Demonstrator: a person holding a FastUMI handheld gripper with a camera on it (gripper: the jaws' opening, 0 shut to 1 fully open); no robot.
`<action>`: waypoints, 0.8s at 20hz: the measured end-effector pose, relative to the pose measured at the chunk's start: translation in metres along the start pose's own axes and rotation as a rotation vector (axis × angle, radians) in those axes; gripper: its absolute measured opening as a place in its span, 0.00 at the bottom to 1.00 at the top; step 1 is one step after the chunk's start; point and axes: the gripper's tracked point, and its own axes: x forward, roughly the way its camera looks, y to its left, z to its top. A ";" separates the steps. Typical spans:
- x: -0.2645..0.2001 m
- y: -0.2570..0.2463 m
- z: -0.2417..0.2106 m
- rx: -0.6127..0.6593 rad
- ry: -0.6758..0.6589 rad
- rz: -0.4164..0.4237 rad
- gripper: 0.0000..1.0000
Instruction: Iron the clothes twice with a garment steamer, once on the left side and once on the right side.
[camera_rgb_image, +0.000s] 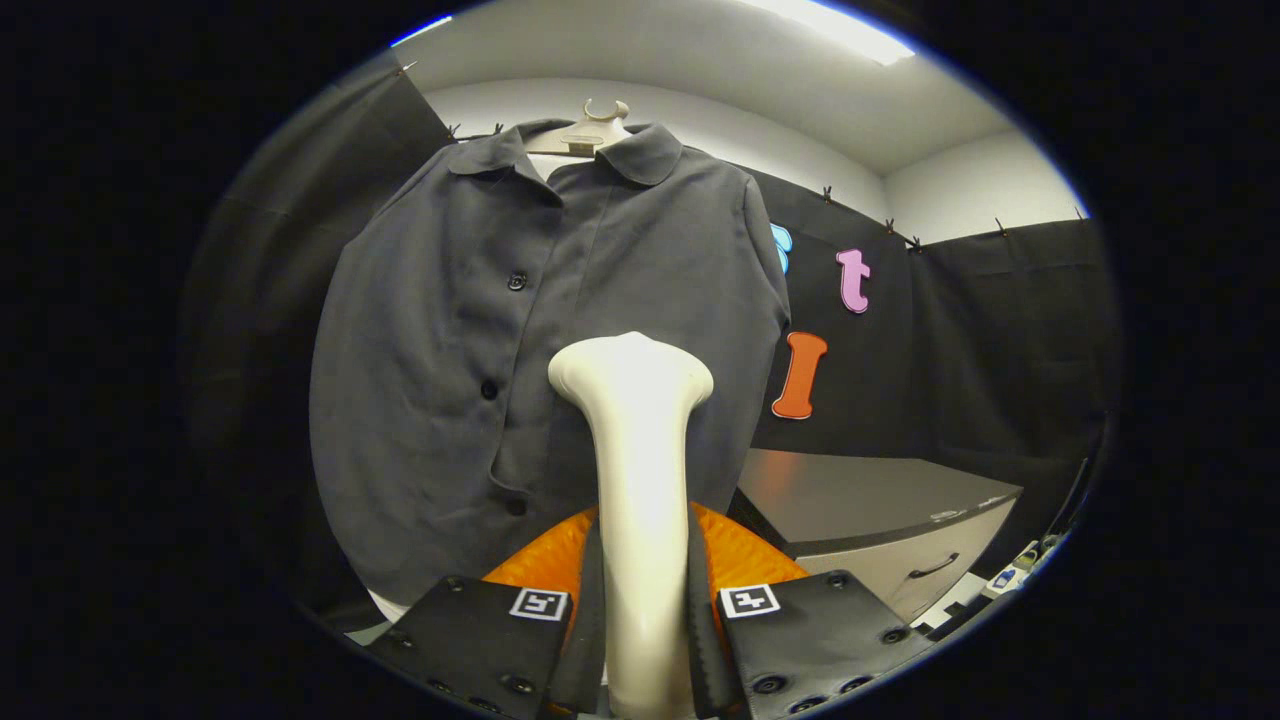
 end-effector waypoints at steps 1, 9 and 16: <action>-0.004 0.000 -0.010 -0.002 0.012 -0.001 0.41; -0.025 0.000 -0.072 0.009 0.115 0.004 0.42; -0.034 0.001 -0.090 0.013 0.154 0.006 0.42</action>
